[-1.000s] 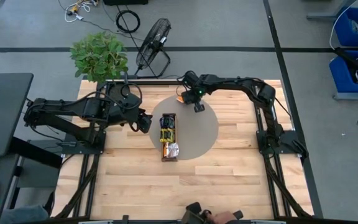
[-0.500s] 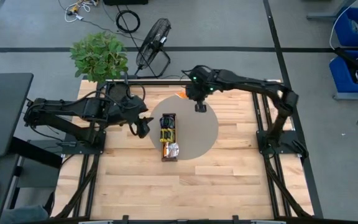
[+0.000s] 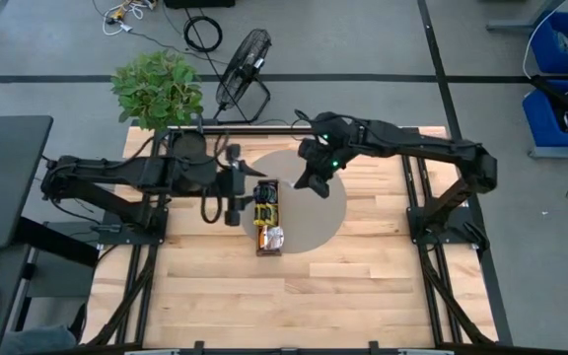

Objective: Pick & Place Tea
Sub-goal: Put the white tea bag into the bottom section of the wooden organizer

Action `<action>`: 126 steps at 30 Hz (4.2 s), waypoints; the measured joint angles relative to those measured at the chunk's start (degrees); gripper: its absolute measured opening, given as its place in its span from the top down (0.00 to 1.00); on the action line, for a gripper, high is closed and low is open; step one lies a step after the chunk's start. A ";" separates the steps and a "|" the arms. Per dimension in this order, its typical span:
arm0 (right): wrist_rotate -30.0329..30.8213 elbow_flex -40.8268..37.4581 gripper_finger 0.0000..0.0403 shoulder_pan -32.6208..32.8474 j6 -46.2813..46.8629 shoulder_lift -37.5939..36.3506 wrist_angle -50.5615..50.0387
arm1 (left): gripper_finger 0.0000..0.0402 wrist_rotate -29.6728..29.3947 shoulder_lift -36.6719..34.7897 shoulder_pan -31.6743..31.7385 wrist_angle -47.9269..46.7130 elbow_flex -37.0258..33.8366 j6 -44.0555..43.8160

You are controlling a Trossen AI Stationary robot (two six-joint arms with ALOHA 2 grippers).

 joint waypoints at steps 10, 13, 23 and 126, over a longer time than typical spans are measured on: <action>-2.65 0.07 1.00 7.09 11.18 -0.69 10.55 | 0.45 3.37 4.90 -1.22 -1.82 -0.10 0.27; 0.07 0.07 1.00 8.65 11.38 -0.71 9.40 | 0.45 3.34 5.03 -1.27 -1.49 -0.11 0.22; 2.46 0.07 1.00 11.30 14.07 -0.68 8.67 | 0.45 10.48 4.69 -1.20 -1.53 -0.11 -2.59; 19.59 0.00 1.00 20.06 77.69 20.26 19.84 | 0.67 -0.83 -8.95 -7.96 -26.00 -0.09 -14.79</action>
